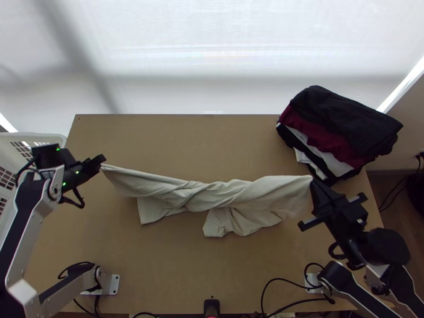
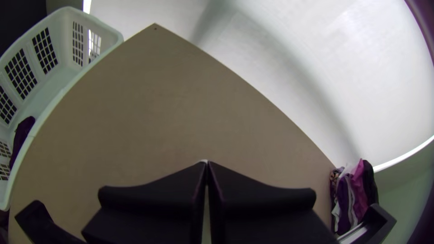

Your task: Fold the t-shirt

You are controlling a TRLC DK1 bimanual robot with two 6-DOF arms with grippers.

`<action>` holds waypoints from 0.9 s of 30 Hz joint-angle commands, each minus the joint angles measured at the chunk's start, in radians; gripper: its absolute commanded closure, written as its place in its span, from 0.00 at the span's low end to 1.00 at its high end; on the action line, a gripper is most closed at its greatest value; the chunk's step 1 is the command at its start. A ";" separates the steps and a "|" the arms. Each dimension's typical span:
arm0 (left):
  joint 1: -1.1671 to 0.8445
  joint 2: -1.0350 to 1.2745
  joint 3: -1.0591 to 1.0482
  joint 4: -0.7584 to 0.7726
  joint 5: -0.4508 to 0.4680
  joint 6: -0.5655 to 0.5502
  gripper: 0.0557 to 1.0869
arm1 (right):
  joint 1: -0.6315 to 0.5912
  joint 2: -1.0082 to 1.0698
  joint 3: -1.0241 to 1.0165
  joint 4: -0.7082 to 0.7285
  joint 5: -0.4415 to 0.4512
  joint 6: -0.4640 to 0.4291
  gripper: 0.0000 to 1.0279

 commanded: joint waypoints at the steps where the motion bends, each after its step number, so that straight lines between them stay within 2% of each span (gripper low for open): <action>1: -0.007 0.140 0.076 0.057 0.001 -0.047 0.97 | -0.001 0.094 -0.013 0.081 0.005 0.042 0.97; 8: -0.043 0.442 0.296 0.171 0.000 -0.136 0.97 | -0.040 0.234 -0.039 0.226 -0.020 0.086 0.97; 16: -0.064 0.812 0.676 0.097 -0.002 -0.210 0.97 | -0.096 0.400 0.018 0.303 -0.051 0.103 0.97; 22: -0.063 0.956 0.813 0.085 -0.012 -0.185 0.96 | -0.113 0.492 0.065 0.334 -0.051 0.143 0.97; 23: -0.060 0.964 0.825 0.090 -0.017 -0.184 0.91 | -0.114 0.499 0.067 0.338 -0.051 0.144 0.97; 24: -0.058 0.967 0.833 0.093 -0.017 -0.181 0.81 | -0.116 0.504 0.067 0.341 -0.051 0.144 0.97; 27: -0.053 0.959 0.862 0.094 -0.017 -0.181 0.36 | -0.117 0.513 0.068 0.348 -0.051 0.146 0.97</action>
